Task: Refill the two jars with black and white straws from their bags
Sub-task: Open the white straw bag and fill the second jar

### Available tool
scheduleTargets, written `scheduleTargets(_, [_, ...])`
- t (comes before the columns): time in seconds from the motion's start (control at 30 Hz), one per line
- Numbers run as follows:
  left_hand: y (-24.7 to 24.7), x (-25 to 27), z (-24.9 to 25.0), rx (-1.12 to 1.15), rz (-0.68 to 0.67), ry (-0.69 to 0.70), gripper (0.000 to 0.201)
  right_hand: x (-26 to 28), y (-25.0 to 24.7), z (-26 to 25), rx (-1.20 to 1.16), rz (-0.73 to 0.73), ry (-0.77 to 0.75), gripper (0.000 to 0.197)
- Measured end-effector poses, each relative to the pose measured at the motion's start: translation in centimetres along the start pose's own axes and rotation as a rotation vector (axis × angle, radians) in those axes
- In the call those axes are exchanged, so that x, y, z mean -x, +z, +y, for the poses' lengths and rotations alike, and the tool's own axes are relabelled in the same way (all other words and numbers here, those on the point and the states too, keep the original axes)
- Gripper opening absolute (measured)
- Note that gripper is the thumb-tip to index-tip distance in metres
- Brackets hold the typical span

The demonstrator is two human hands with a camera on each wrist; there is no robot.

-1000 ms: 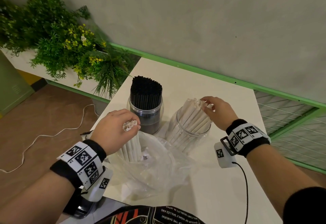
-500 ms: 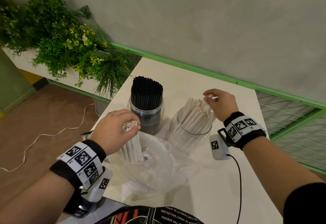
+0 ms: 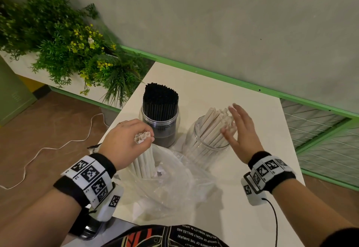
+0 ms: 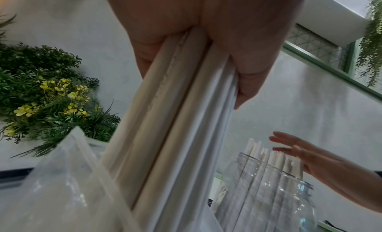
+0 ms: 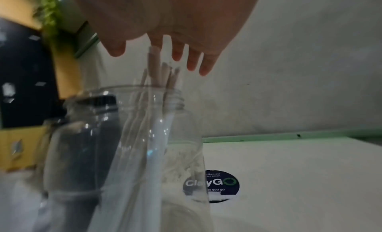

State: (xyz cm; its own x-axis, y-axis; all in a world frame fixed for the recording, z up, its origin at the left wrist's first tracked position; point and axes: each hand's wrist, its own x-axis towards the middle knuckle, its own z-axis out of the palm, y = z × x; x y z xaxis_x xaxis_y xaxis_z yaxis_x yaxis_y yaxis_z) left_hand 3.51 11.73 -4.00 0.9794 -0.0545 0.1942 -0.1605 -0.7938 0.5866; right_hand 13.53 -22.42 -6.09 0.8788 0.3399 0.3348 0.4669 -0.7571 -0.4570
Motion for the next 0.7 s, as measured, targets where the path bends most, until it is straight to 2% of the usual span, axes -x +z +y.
scheduleTargets(0.1, [0.0, 0.0, 0.0, -0.001, -0.001, 0.004, 0.022, -1.8, 0.4, -0.4, 0.225, -0.120, -0.159, 0.072])
scheduleTargets(0.17, [0.0, 0.0, 0.1, -0.001, 0.001, 0.006, 0.022, -3.4, 0.6, -0.6, 0.280, -0.196, -0.220, 0.073])
scheduleTargets(0.27, [0.0, 0.1, 0.2, 0.001, 0.011, 0.003, 0.023, -5.1, 1.1, -1.2, 0.288, -0.292, -0.218, 0.070])
scheduleTargets(0.33, [-0.1, 0.1, 0.2, 0.004, 0.017, 0.001, 0.023, -5.5, 1.8, -1.5, 0.257, -0.252, -0.220, 0.058])
scheduleTargets(0.4, [-0.1, 0.2, 0.2, 0.001, 0.015, -0.001, 0.022, -5.6, 2.5, -1.6, 0.177, -0.126, -0.242, 0.044])
scheduleTargets(0.53, [-0.3, 0.3, 0.3, 0.001, 0.008, -0.003, 0.022, -6.1, 3.1, -1.6, 0.055, 0.080, -0.243, 0.036])
scheduleTargets(0.7, [-0.4, 0.4, 0.3, 0.005, 0.006, 0.001, 0.023, -6.7, 2.2, -1.0, 0.052, 0.092, -0.250, 0.030])
